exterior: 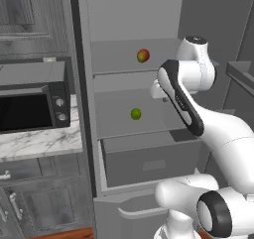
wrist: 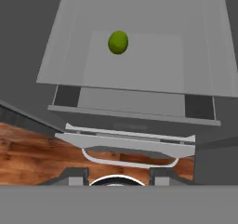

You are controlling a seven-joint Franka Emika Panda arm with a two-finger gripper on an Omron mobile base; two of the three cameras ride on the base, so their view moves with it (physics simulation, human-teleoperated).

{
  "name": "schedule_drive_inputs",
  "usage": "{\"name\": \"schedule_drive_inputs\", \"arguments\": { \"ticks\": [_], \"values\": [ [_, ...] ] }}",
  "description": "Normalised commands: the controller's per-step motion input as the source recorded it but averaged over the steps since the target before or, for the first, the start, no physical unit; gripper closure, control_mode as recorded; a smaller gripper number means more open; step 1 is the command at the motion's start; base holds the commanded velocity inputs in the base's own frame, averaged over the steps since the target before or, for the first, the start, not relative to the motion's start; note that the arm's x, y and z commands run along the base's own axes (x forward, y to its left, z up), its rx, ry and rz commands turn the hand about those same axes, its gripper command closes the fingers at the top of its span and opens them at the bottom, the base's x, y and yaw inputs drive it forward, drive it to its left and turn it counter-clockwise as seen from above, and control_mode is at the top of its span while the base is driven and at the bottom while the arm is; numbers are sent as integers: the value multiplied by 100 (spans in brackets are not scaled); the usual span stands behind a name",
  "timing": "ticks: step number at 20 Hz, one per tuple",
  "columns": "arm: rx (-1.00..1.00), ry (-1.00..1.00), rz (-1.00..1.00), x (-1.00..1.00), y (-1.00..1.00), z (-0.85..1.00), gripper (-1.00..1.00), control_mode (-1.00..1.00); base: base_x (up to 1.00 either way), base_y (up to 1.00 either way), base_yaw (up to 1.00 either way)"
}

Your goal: Place the cold items (mango and lime) from the fridge in one tupperware on the dining counter. Place the warm items (hot dog and kebab skewer) in the stove area in another tupperware.

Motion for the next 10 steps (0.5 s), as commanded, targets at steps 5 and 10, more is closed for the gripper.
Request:
{"name": "schedule_drive_inputs", "arguments": {
  "ticks": [5,10],
  "values": [
    [-2,-15,-6,2,27,4,-100,-100,0,0,0],
    [0,-39,-20,-2,1,40,-100,-100,0,0,0]
  ]
}}
